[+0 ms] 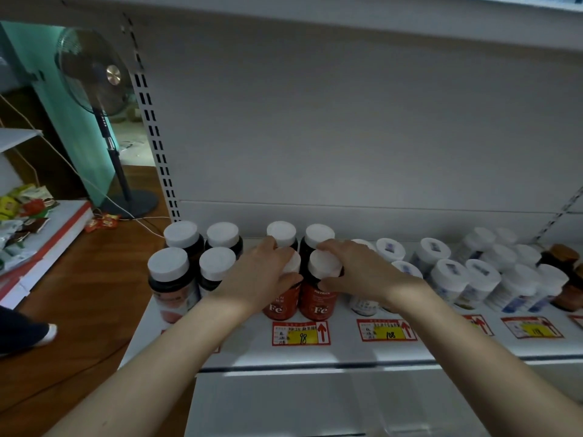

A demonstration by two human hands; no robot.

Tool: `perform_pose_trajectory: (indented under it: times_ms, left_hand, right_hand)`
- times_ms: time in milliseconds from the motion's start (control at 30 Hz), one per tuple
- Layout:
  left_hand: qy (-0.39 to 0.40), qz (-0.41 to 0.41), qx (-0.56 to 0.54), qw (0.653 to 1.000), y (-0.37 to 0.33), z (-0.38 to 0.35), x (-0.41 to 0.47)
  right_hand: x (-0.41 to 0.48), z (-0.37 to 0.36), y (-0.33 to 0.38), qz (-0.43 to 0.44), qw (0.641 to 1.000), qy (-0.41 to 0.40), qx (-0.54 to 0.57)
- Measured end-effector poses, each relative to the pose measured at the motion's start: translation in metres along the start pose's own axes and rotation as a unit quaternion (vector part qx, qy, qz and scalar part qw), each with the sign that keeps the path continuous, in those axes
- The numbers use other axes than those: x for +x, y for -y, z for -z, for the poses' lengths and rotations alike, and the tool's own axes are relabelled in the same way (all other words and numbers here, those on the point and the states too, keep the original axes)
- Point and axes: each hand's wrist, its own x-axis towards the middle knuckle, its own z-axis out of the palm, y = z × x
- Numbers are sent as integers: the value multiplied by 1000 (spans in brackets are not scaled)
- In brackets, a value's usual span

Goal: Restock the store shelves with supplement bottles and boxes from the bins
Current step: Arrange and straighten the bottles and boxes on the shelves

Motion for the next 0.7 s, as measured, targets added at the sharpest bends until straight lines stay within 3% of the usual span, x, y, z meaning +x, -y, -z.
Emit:
perform_pose_trajectory:
  times_ms: [200, 400, 700]
  left_hand:
    - [-53, 54, -41, 996, 13, 23, 41]
    - [61, 110, -54, 991, 17, 12, 70]
    - [59, 110, -73, 990, 17, 6, 73]
  right_hand:
    - [24, 35, -2, -16, 999, -43, 13]
    - [60, 30, -11, -32, 999, 2, 37]
    - [68, 20, -15, -20, 999, -11, 23]
